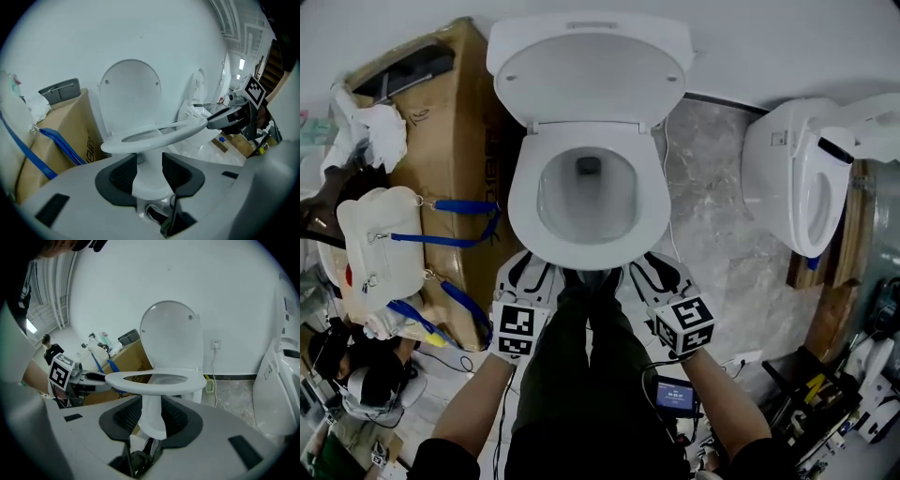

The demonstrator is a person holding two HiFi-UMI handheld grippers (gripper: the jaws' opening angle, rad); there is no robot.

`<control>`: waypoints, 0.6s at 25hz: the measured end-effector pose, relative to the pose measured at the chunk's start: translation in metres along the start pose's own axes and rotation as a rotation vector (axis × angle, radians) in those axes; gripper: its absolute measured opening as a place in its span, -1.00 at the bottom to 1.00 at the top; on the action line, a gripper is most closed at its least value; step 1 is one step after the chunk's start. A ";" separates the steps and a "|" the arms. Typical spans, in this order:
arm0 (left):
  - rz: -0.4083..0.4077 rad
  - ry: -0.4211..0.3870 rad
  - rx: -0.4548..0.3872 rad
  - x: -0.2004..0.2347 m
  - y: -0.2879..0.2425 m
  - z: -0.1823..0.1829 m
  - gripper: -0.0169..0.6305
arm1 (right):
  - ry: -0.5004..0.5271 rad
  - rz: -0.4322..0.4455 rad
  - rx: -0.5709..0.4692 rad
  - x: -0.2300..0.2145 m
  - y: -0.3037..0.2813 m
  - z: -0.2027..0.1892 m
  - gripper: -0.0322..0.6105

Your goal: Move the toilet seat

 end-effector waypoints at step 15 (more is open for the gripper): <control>0.028 0.043 -0.060 -0.006 0.011 0.027 -0.41 | 0.204 -0.200 -0.069 0.013 0.026 0.043 -0.44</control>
Point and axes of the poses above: the fingertips, and each gripper's own axes: y backward along the fingers, x to its left, z out of its top, the point moved 6 cm from there along y, backward along the fingers, and after that the axes turned 13 degrees about y, right-handed, at the moved point
